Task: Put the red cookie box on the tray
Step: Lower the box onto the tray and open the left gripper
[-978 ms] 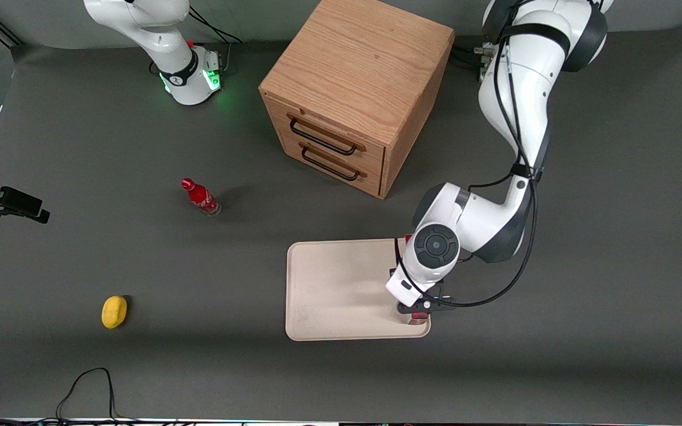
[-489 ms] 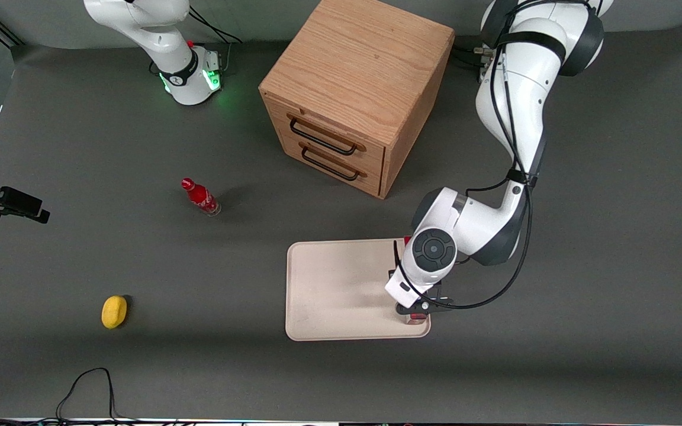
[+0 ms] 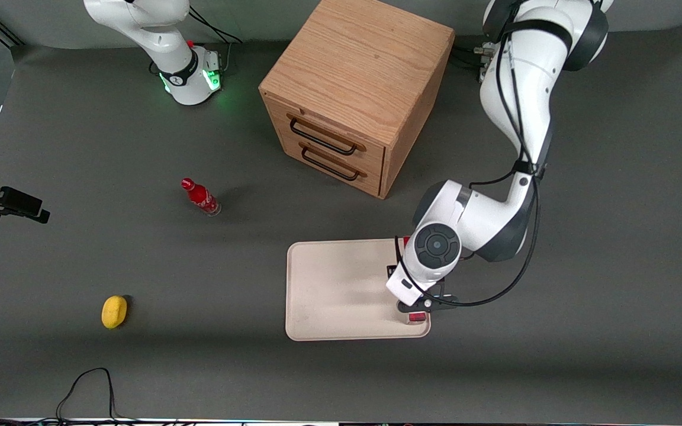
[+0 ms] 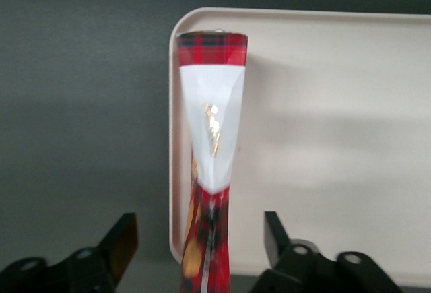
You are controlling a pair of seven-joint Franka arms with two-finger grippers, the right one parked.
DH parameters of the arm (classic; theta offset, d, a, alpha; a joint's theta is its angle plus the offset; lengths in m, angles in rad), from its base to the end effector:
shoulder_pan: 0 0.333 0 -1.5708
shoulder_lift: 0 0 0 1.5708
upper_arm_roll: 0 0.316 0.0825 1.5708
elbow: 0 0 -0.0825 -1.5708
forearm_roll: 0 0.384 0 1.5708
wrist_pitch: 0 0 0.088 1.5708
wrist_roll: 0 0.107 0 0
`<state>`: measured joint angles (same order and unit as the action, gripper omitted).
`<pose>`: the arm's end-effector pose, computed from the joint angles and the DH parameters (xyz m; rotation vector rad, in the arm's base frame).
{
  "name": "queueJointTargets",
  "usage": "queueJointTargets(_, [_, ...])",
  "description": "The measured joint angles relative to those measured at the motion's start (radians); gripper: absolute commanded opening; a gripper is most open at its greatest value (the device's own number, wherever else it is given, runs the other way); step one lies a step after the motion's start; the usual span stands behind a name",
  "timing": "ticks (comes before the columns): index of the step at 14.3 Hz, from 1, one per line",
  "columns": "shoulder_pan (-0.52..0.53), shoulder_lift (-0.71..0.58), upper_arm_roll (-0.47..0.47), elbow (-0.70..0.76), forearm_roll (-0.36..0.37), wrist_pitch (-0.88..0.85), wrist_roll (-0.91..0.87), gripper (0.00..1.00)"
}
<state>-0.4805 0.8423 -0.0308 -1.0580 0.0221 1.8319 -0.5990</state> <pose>0.6684 -0.3643 0.3230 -3.1030 -0.1409 0.0917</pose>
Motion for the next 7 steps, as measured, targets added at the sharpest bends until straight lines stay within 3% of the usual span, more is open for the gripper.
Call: queueJointTargets(7, [0.003,-0.358,0.006,0.017,0.004,-0.379,-0.009,1.00])
